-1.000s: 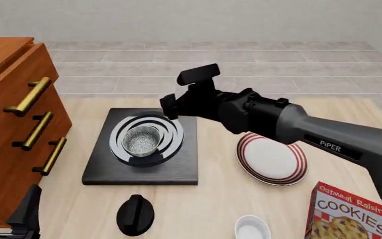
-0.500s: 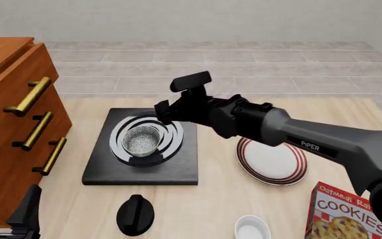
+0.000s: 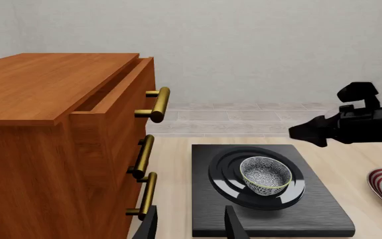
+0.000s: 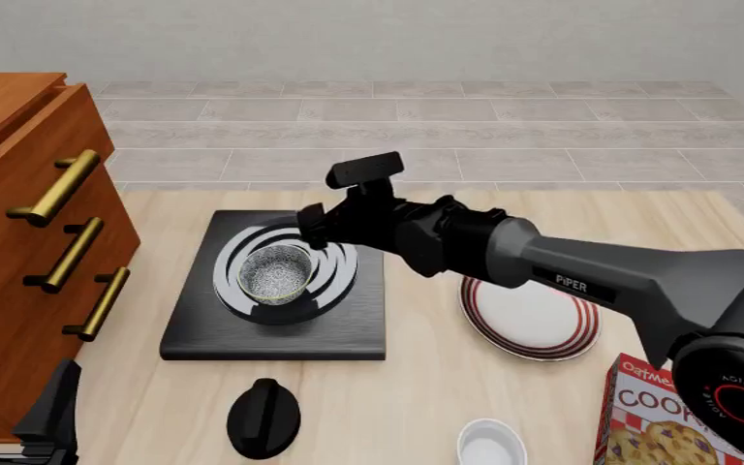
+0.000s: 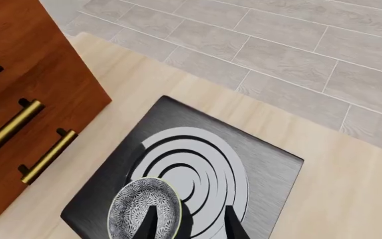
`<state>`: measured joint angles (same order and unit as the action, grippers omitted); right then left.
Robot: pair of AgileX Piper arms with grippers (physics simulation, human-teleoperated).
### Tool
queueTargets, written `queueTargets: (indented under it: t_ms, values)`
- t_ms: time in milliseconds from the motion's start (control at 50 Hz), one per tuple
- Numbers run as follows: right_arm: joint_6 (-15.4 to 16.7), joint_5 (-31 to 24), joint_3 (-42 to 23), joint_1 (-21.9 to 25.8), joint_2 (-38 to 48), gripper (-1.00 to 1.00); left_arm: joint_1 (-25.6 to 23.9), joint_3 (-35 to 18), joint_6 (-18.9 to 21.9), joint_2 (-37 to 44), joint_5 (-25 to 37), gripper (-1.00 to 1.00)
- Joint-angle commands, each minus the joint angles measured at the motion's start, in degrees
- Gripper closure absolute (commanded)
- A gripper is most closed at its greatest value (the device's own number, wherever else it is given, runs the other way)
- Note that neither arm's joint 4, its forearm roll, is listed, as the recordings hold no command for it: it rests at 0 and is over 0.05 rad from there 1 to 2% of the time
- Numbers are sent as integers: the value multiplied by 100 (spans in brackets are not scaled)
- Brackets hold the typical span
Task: Pick the akita bowl on the stove and place it on the plate.
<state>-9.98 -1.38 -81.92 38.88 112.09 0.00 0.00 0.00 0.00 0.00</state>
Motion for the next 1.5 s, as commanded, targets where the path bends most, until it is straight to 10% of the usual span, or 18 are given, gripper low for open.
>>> queueTargets:
  t_ms: [20, 1500]
  values:
    - [-90, 97, -36, 0, 167, -100, 0, 0, 0, 0, 0, -100]
    - [-427, 299, -506, 175, 1251, -100, 0, 0, 0, 0, 0, -100]
